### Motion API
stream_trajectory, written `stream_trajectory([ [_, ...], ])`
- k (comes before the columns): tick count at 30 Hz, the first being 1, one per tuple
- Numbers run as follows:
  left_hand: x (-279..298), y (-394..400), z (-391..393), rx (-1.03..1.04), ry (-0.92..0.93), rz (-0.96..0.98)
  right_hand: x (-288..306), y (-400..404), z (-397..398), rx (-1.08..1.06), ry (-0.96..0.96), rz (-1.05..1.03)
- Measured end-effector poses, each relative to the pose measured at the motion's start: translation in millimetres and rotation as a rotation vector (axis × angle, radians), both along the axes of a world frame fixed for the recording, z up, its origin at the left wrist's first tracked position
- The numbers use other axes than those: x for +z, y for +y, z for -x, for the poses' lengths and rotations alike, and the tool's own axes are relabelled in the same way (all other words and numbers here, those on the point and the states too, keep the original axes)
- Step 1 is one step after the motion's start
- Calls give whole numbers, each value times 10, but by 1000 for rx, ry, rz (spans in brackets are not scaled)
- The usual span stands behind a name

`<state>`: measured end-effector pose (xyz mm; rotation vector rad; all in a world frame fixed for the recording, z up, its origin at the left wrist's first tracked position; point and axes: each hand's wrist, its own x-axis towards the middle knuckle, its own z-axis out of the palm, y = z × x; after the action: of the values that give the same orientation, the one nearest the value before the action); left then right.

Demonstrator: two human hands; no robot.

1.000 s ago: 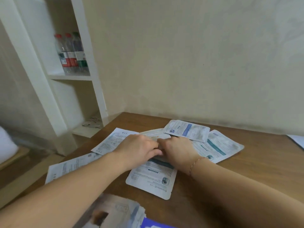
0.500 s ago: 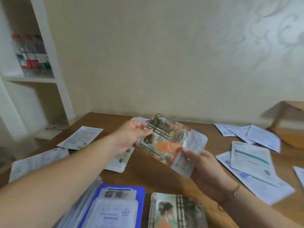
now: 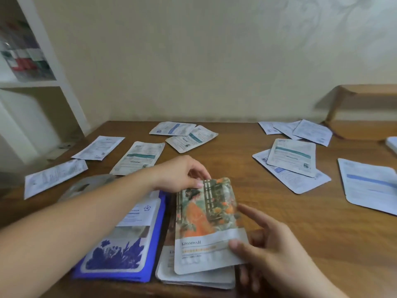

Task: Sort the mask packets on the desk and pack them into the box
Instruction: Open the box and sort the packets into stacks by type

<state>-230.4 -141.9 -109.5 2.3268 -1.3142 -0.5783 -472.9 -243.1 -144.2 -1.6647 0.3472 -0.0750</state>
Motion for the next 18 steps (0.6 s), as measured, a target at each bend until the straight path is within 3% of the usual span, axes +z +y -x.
stream_trajectory([
  [7, -145, 142, 142, 39, -127, -20, -22, 153, 29, 49, 81, 250],
  [10, -173, 141, 173, 21, -249, 2, 71, 184, 119, 19, 133, 565],
  [13, -182, 147, 163, 4, -258, 25, -180, 159, 135, -92, -49, 1222],
  [16, -243, 122, 183, -44, -274, -33, -465, 188, 99, -213, -311, 1421],
  [18, -282, 107, 203, -74, -301, -60, -607, 217, 70, -253, -378, 1494],
])
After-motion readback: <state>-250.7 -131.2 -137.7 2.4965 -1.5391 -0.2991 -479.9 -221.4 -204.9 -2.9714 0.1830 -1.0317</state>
